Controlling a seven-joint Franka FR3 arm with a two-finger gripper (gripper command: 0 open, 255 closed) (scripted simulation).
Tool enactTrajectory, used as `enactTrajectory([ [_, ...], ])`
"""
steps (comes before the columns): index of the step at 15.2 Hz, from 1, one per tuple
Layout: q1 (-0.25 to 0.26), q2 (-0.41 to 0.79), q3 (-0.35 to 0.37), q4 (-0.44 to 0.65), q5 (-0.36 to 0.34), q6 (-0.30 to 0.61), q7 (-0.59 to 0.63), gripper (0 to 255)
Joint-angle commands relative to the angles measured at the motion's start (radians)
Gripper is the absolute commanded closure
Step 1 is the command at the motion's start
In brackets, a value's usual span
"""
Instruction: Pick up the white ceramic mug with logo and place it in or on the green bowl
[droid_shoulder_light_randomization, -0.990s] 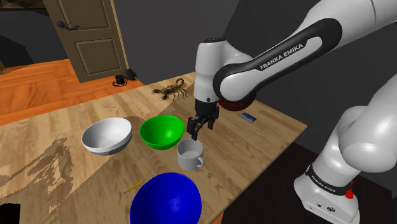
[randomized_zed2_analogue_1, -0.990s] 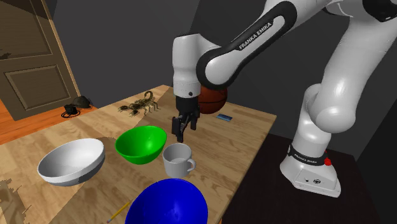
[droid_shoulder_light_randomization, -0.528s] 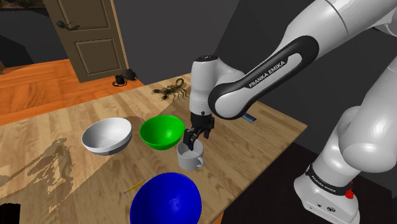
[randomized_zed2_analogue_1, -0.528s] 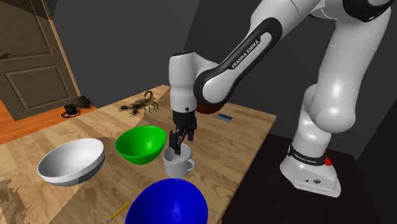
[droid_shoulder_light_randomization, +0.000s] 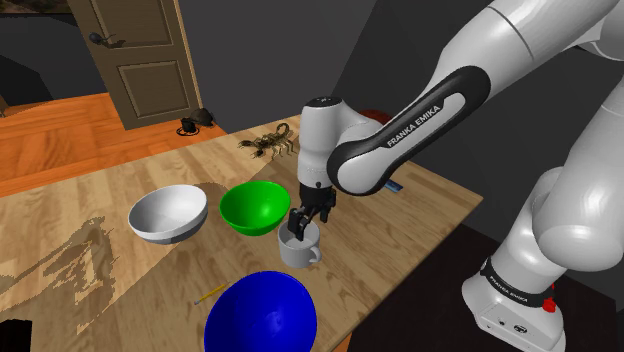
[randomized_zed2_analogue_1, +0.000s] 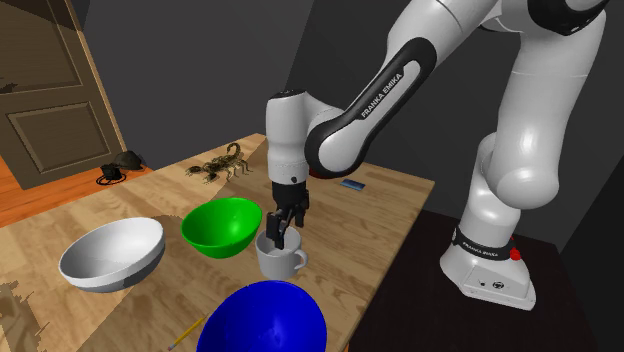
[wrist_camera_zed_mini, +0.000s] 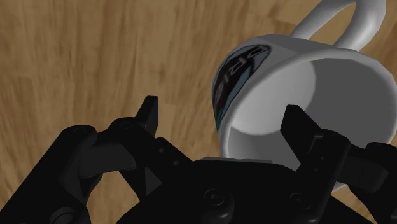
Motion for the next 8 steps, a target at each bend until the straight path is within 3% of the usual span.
enactTrajectory([
  [1, 0.000, 0.000, 0.000, 0.000, 0.000, 0.000, 0.000, 0],
  [2, 0.000, 0.000, 0.000, 0.000, 0.000, 0.000, 0.000, 0],
  [3, 0.000, 0.000, 0.000, 0.000, 0.000, 0.000, 0.000, 255],
  [8, 0.000, 0.000, 0.000, 0.000, 0.000, 0.000, 0.000, 255],
])
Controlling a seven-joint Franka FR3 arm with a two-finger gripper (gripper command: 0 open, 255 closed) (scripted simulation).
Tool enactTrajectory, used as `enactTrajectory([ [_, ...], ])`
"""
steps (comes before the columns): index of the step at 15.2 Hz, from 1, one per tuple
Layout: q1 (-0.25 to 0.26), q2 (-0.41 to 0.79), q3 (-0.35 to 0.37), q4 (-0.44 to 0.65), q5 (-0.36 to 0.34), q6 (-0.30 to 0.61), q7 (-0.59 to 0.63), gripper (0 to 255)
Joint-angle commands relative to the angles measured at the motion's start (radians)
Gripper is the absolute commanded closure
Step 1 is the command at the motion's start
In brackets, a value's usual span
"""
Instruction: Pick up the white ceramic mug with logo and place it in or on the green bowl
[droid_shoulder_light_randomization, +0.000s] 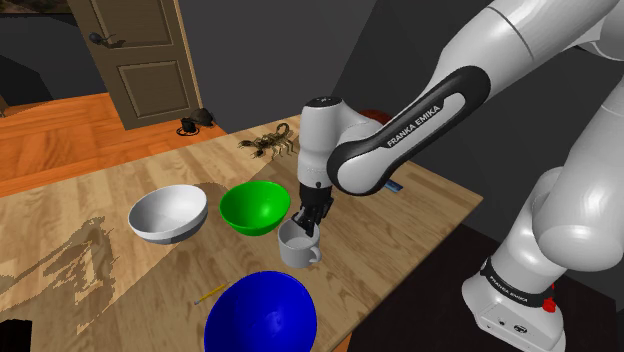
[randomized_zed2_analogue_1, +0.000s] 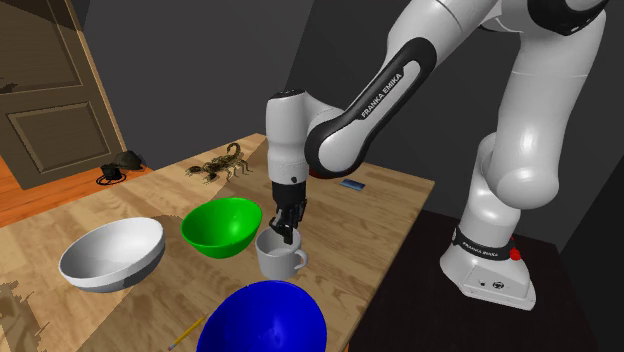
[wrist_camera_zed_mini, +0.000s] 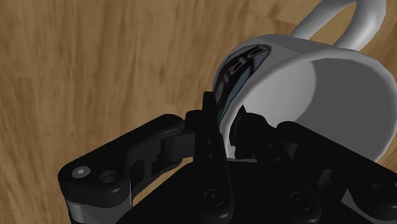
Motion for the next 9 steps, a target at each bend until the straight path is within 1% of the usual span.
enactTrajectory([
  [1, 0.000, 0.000, 0.000, 0.000, 0.000, 0.000, 0.000, 255],
  [4, 0.000, 0.000, 0.000, 0.000, 0.000, 0.000, 0.000, 255],
  [9, -0.001, -0.053, -0.001, 0.021, 0.026, -0.071, -0.017, 255],
])
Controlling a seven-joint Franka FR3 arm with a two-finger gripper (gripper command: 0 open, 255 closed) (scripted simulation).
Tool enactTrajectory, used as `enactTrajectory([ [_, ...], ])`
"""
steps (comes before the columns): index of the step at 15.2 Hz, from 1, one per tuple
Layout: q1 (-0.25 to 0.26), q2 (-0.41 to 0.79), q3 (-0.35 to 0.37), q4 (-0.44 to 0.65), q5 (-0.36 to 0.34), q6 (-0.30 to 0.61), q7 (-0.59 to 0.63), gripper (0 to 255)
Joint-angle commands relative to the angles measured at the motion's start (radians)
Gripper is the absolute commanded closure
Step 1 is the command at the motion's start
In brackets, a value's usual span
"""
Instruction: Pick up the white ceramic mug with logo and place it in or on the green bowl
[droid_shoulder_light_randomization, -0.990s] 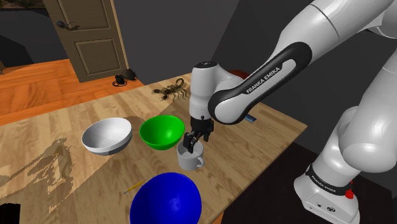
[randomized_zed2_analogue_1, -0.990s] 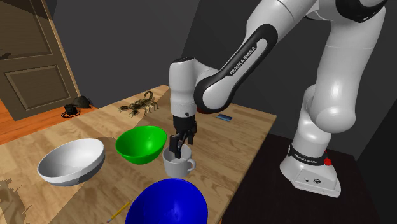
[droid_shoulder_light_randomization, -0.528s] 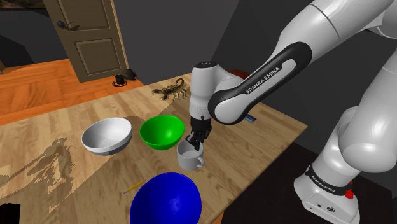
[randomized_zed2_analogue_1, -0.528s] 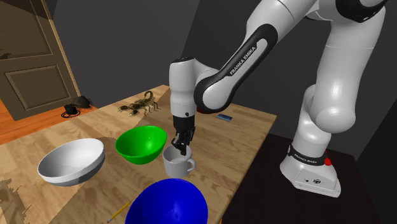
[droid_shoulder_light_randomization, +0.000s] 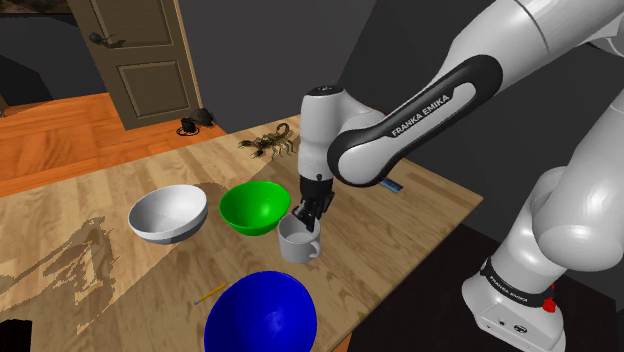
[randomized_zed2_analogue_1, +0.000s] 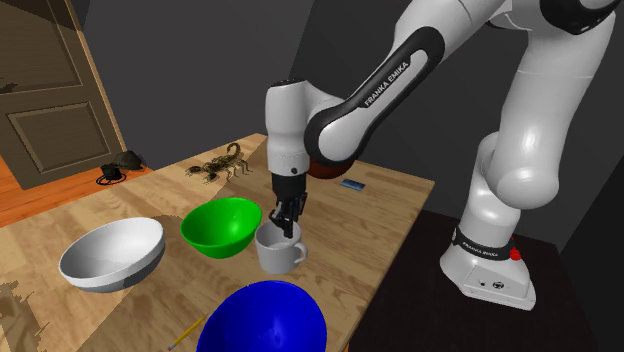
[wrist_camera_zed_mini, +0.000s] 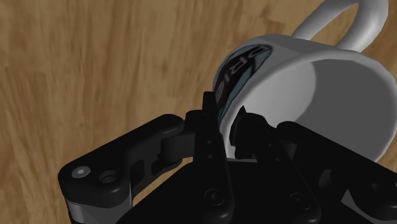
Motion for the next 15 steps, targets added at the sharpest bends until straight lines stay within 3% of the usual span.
enactTrajectory([
  [1, -0.001, -0.018, -0.001, 0.013, 0.008, -0.030, -0.006, 255],
  [15, 0.000, -0.130, -0.015, 0.105, 0.046, -0.228, -0.030, 255],
])
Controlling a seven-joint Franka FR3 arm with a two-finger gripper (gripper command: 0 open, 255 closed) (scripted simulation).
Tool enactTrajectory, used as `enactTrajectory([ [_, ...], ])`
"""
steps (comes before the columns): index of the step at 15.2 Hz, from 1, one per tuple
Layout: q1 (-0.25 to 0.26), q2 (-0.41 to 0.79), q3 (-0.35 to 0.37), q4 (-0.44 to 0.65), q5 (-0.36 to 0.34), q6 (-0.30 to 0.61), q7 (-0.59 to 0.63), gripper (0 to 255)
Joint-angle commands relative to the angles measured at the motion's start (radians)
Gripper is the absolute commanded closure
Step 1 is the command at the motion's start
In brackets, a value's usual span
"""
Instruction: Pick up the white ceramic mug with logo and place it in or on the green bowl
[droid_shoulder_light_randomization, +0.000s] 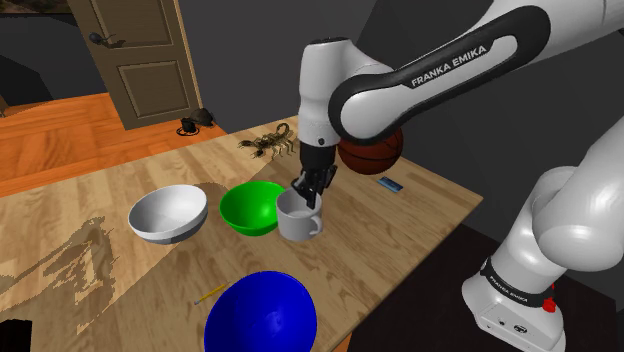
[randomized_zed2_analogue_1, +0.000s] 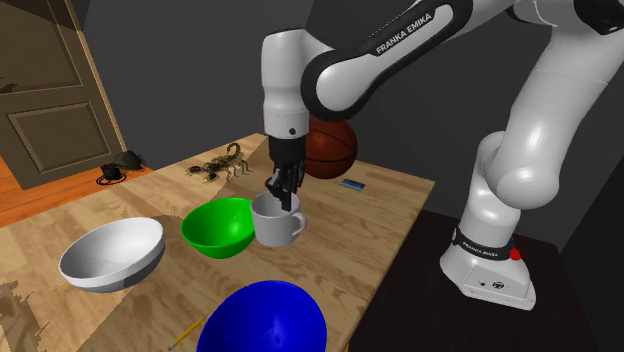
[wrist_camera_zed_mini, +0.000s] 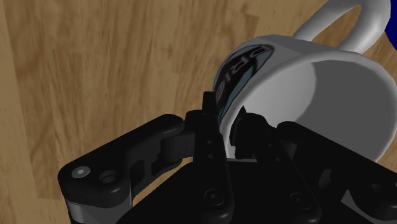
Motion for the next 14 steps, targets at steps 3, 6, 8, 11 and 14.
enactTrajectory([
  [3, 0.000, -0.021, -0.004, 0.034, 0.004, -0.055, -0.001, 255],
  [6, 0.000, -0.037, -0.008, 0.061, 0.007, -0.097, -0.003, 255],
  [8, -0.001, -0.046, -0.010, 0.080, 0.009, -0.124, -0.004, 255],
  [11, -0.001, -0.058, -0.014, 0.110, 0.010, -0.165, -0.004, 255],
  [14, -0.008, -0.023, -0.014, 0.166, -0.005, -0.189, 0.000, 255],
])
